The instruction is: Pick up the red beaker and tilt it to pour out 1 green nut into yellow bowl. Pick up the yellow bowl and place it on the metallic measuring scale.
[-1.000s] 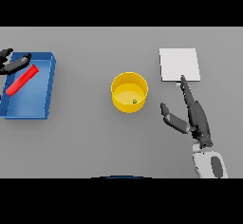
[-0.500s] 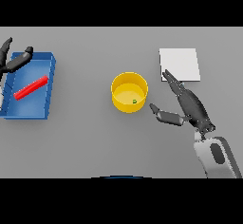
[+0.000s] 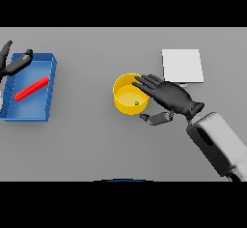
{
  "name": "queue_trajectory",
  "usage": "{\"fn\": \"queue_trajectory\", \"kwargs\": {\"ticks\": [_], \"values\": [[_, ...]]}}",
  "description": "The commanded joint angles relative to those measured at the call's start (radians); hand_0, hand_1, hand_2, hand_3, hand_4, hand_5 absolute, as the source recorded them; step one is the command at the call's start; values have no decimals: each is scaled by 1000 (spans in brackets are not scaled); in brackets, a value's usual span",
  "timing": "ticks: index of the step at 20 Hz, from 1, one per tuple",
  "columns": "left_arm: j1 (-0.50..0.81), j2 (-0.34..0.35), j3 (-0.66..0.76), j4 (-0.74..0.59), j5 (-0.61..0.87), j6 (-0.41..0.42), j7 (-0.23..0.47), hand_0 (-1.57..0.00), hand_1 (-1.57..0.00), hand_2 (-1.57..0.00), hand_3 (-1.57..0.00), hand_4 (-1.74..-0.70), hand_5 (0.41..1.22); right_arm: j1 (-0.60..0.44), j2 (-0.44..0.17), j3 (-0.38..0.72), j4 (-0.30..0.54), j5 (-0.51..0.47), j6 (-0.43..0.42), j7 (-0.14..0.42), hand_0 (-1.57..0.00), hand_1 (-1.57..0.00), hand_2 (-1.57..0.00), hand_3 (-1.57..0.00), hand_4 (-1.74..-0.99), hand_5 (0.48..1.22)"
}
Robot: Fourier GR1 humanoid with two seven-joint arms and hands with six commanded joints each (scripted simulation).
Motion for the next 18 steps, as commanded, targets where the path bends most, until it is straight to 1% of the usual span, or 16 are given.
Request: {"fn": "queue_trajectory", "kwargs": {"ticks": [1, 2, 4, 5, 6, 7, 8, 9, 10, 12, 13, 14, 18], "values": [[-8, -1, -1, 10, -2, -2, -3, 0, 0, 0, 0, -805, 691, -27, 0, 18, 28, 15, 8, -15, 1, 1, 1, 1, -1161, 643], [-14, 1, 2, 10, 3, -8, -1, 0, 0, 0, 0, -805, 692, -53, -9, 29, 50, 23, 25, -32, 1, 1, 1, 1, -1156, 642], [-17, 0, 2, 13, 2, -8, 0, 0, 0, 0, 0, -805, 695, -92, 1, 63, 93, 42, 47, -58, 1, 1, 1, 1, -1154, 639], [1, -1, 2, -4, 7, -6, -14, 0, 0, 0, 0, -808, 695, -109, 5, 80, 123, 55, 53, -69, 1, 1, 1, 1, -1156, 642], [2, 2, 5, -11, 12, -11, -4, 1, 1, 1, 1, -808, 696, -128, 14, 97, 147, 65, 69, -66, 1, 1, 1, 1, -1157, 644], [-1, 1, 7, 1, 8, -5, -1, 1, 1, 1, 1, -808, 695, -145, 15, 106, 163, 65, 85, -81, 1, 1, 1, 1, -1155, 646], [-1, 2, 7, 3, 9, -9, 0, 1, 1, 1, 1, -809, 693, -163, 14, 117, 173, 67, 109, -84, 1, 1, 1, 1, -1157, 652], [-2, 1, 6, 4, 8, -9, 9, 1, 1, 1, 1, -808, 696, -187, 31, 130, 205, 77, 117, -76, 1, 1, 1, 1, -1161, 658], [7, 9, 9, 2, 9, -14, -2, 1, 1, 1, 1, -805, 701, -206, 36, 141, 231, 86, 127, -76, 1, 1, 1, 1, -1159, 663], [-9, 4, 3, 8, 0, -7, 1, 1, 1, 1, 1, -807, 700, -223, 50, 169, 246, 98, 156, -75, 1, 1, 1, 1, -1164, 670], [-8, 10, 7, 6, 3, -13, -9, 1, 1, 1, 1, -805, 702, -239, 44, 180, 261, 108, 170, -78, 1, 1, 1, 1, -1168, 673], [3, 7, 2, 4, 1, -14, -14, 1, 1, 1, 1, -801, 703, -245, 58, 191, 282, 116, 175, -63, 1, 1, 1, 1, -1174, 674], [14, 16, 7, -8, 6, -18, -1, 1, 1, 1, 1, -797, 704, -292, 79, 204, 372, 126, 175, -83, 1, 1, 1, -8, -1186, 684]]}}
